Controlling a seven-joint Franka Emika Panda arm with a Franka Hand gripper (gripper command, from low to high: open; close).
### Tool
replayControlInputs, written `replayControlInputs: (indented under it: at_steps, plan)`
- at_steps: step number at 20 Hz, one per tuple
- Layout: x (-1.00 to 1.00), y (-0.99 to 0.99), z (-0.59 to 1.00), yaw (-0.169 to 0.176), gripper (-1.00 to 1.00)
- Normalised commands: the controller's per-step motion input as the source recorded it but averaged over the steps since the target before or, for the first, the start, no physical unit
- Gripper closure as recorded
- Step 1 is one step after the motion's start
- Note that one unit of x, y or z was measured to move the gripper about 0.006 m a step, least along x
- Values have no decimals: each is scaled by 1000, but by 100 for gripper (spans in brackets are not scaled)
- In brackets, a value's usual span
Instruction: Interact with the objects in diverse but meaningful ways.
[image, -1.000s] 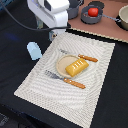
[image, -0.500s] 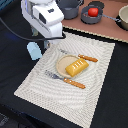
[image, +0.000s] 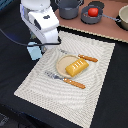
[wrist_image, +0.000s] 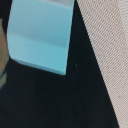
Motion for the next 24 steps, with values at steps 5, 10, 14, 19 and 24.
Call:
replayControlInputs:
  at_steps: [5,10,14,19,24]
  plan:
    - [-425,0,-274,-70,-100]
    - [-359,56,-285,-55,-100]
    - [-366,91,-336,-47,-100]
    - [-381,169,-335,-41,-100]
    - [-374,265,-319,-33,-100]
